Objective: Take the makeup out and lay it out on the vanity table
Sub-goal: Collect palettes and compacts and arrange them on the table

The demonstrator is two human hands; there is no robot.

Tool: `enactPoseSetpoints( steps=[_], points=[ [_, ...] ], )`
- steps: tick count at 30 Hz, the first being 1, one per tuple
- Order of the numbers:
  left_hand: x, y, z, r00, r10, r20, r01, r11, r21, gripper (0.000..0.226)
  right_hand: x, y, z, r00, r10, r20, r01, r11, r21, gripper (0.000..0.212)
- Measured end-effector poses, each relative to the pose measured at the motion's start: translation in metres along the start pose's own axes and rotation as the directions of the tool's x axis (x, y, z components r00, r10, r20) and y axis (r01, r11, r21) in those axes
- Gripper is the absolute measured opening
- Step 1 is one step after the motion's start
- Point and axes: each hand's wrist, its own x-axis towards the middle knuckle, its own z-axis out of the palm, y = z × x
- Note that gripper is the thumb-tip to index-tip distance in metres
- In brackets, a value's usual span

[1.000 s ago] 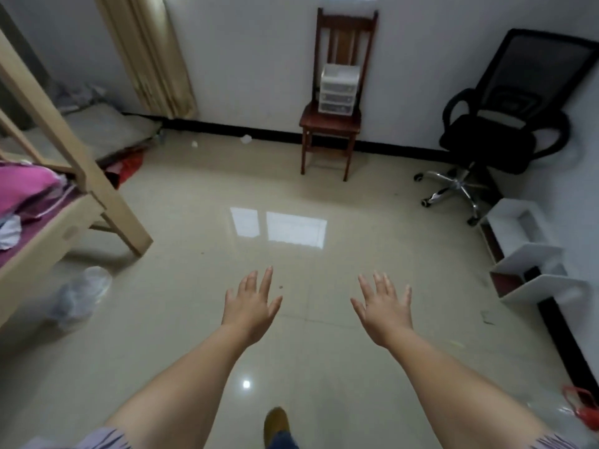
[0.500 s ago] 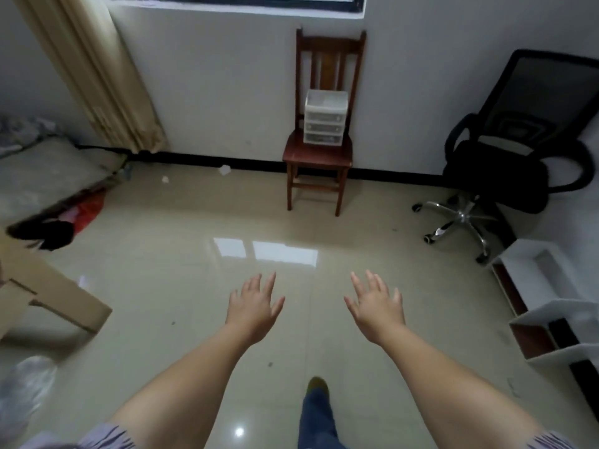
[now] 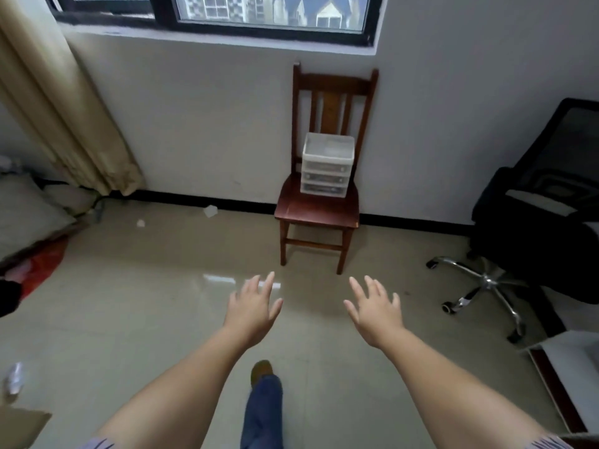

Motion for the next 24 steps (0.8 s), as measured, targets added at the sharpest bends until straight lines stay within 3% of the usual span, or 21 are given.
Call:
enactPoseSetpoints(
  steps=[11, 18, 24],
  points=[
    [0.291, -0.015, -0.059, 0.988, 0.126, 0.091, -0.133, 0.988, 0.073, 0.061, 0.239, -0.015, -0.07, 0.986, 0.162, 0.046, -0.166, 0.981, 0.101, 0.056],
    [0.446, 0.005, -0.063, 0.977, 0.185, 0.104, -0.193, 0.979, 0.065, 0.062, 0.383, 0.01, -0.092, 0.977, 0.175, 0.12, -0.195, 0.965, 0.178, 0.056],
    [0.592, 0.034, -0.047, 0.967, 0.234, 0.095, -0.237, 0.971, 0.015, 0.063, 0.54, 0.037, -0.085, 0.968, 0.096, 0.232, -0.201, 0.851, 0.486, 0.052]
  ],
)
